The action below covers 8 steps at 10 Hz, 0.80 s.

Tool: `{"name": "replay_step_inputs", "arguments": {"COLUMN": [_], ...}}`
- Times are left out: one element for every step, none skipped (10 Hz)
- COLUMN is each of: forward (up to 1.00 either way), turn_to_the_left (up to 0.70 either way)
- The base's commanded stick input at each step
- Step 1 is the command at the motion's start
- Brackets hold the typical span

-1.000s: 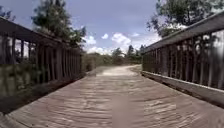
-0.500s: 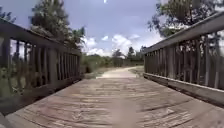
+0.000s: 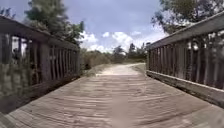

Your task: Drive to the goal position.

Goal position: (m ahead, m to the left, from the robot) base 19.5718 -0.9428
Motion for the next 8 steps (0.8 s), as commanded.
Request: {"name": "replay_step_inputs", "arguments": {"forward": [0.50,0.50,0.50,0.50,0.50,0.50,0.50,0.50], "turn_to_the_left": [0.01,0.01,0.01,0.01,0.01,0.01,0.01,0.01]}}
